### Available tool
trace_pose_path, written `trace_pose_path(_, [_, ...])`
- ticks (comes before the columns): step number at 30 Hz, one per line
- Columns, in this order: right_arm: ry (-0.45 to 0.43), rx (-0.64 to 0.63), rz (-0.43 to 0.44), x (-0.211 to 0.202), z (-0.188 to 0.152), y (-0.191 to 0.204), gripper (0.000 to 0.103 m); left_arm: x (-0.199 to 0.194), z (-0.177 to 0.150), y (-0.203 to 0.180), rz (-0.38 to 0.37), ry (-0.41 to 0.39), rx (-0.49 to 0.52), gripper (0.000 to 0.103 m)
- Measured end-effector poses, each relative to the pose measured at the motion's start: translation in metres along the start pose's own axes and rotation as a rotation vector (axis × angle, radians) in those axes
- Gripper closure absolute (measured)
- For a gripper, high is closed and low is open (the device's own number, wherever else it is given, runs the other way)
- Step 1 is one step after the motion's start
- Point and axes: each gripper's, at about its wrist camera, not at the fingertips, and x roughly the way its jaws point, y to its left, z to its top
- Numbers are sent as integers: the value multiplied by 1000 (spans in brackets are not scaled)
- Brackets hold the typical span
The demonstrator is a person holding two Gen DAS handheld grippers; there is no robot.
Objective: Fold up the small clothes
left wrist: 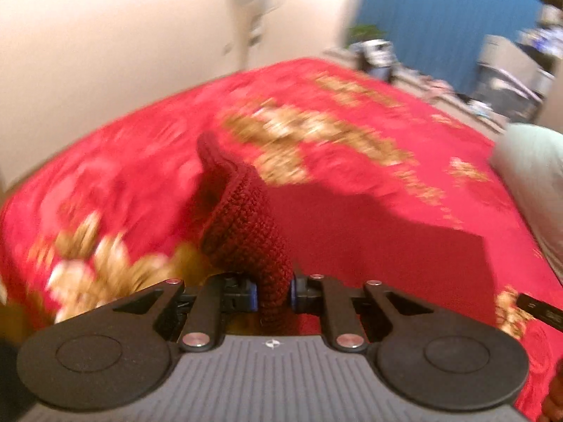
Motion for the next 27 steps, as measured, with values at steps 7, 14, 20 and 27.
trace_pose_path(7, [-66, 184, -103, -12, 11, -48, 56, -30, 6, -137, -266, -114, 277, 87])
trace_pose_path(14, [-99, 370, -117, -14, 6, -90, 56, 17, -67, -238, -573, 126, 568, 69])
trace_pose_path(20, [8, 386, 176, 5, 1, -82, 49, 17, -54, -170, -598, 137, 421, 61])
trace_pose_path(27, [182, 176, 222, 37, -11, -27, 68, 58, -41, -96, -390, 197, 249, 56])
